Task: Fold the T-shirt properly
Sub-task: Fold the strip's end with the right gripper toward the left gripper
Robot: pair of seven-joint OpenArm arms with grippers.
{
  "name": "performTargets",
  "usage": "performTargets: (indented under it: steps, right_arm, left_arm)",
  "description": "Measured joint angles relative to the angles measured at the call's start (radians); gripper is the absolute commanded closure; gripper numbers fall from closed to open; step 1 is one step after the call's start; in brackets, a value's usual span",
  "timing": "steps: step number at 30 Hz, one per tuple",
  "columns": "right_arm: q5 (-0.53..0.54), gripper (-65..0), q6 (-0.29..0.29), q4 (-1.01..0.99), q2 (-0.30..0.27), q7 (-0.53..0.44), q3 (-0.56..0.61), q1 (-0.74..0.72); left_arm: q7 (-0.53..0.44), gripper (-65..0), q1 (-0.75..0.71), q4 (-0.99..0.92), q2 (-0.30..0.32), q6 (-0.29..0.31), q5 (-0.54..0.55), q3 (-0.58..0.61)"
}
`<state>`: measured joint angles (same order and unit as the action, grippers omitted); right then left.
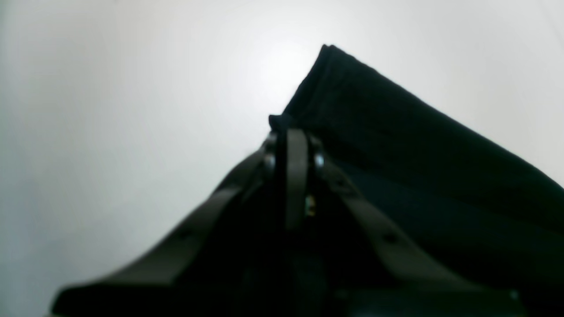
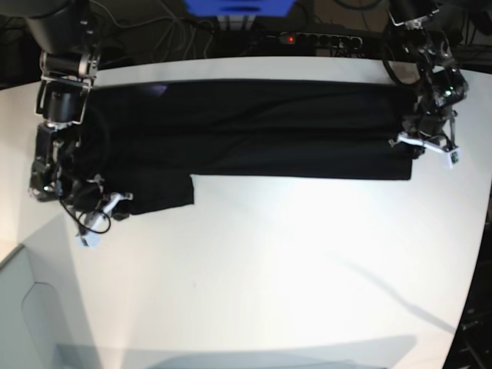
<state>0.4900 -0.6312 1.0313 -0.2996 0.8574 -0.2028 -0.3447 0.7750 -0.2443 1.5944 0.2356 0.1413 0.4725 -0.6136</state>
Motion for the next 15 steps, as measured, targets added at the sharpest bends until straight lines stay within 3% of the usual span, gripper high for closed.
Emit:
performTargets:
  steps: [7, 11, 15]
  right_arm:
    - [0.016, 0.0, 0.003, 0.432, 0.006, 0.103, -0.018, 0.137]
    - [-0.002, 0.0, 0.004, 0.72, 0.065, 0.179, -0.07, 0.319]
    - [0.006, 0.0, 0.003, 0.915, 0.098, 0.178, -0.098, 0.453]
  left_arm:
    - [0.003, -0.5, -0.002, 0.0, -0.018, -0.004, -0.003, -0.002]
    - [0.003, -0.5, -0.002, 0.0, -0.019, -0.004, -0.004, -0.004]
    - [0.003, -0.5, -0.002, 0.0, -0.017, -0.003, -0.003, -0.003]
